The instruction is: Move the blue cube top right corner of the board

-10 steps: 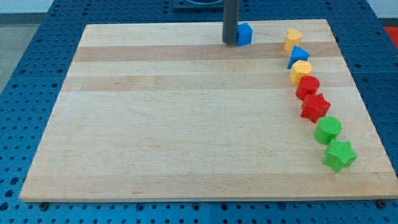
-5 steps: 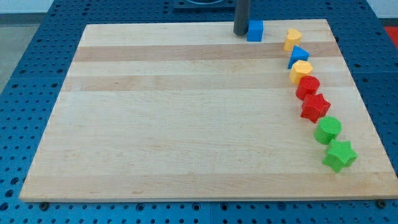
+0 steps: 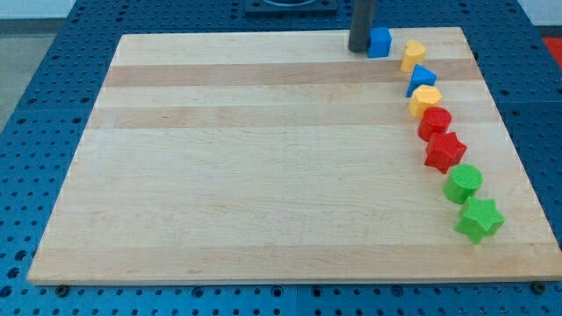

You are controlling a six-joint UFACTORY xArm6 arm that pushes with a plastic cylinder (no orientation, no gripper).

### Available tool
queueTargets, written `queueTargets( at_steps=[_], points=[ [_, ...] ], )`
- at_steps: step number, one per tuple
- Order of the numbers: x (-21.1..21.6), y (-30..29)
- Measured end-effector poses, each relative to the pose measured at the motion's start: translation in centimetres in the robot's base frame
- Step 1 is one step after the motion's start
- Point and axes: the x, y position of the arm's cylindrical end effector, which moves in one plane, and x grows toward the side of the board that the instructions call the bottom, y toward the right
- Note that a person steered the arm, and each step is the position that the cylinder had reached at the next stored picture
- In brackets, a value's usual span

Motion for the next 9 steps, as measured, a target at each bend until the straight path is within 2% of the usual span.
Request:
queueTargets(
  at_steps=[4,9],
  points=[
    [-2.3,2.0],
    [-2.0,4.1]
  ],
)
